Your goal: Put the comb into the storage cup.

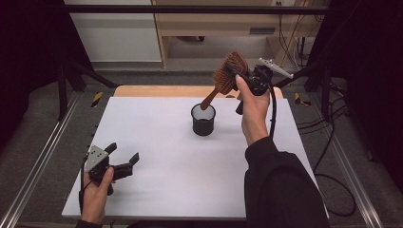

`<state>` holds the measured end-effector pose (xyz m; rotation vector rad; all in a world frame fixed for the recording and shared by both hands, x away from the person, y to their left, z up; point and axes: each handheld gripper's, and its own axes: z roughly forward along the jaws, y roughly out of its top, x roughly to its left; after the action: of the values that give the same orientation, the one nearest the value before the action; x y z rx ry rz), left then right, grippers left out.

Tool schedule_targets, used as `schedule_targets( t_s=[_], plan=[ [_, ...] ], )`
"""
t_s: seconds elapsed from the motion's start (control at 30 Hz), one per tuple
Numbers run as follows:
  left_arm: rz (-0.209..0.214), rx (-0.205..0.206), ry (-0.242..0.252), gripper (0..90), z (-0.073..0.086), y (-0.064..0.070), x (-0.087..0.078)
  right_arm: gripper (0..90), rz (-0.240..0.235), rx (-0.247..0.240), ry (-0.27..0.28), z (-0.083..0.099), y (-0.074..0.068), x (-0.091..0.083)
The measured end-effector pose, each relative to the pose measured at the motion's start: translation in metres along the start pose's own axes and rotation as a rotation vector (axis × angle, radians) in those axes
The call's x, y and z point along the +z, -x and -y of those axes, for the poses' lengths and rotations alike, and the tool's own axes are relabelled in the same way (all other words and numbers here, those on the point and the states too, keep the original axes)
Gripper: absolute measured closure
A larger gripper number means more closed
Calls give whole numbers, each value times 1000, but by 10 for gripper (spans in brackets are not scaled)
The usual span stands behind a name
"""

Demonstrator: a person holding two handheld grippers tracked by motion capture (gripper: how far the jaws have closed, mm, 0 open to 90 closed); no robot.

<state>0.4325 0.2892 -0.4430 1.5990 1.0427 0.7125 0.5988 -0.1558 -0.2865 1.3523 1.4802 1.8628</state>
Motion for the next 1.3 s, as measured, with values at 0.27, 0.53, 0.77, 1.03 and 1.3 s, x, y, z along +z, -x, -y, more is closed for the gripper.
schedule_targets(
  t_s=[0.27, 0.53, 0.77, 1.03, 1.3],
  plan=[
    [3, 4, 0, 41, 0, 0, 0, 501, 6, -11, -6, 1, 1, 2],
    [6, 8, 1, 41, 0, 1, 0, 500, 15, -15, -14, 2, 4, 3],
    [7, 10, 2, 41, 0, 1, 0, 500, 17, -15, -19, 3, 5, 4],
    [8, 13, 3, 41, 0, 1, 0, 501, 20, -22, -24, 5, 5, 6],
    [9, 17, 3, 41, -1, 2, 0, 500, 17, -23, -32, 7, 4, 8]
  ],
)
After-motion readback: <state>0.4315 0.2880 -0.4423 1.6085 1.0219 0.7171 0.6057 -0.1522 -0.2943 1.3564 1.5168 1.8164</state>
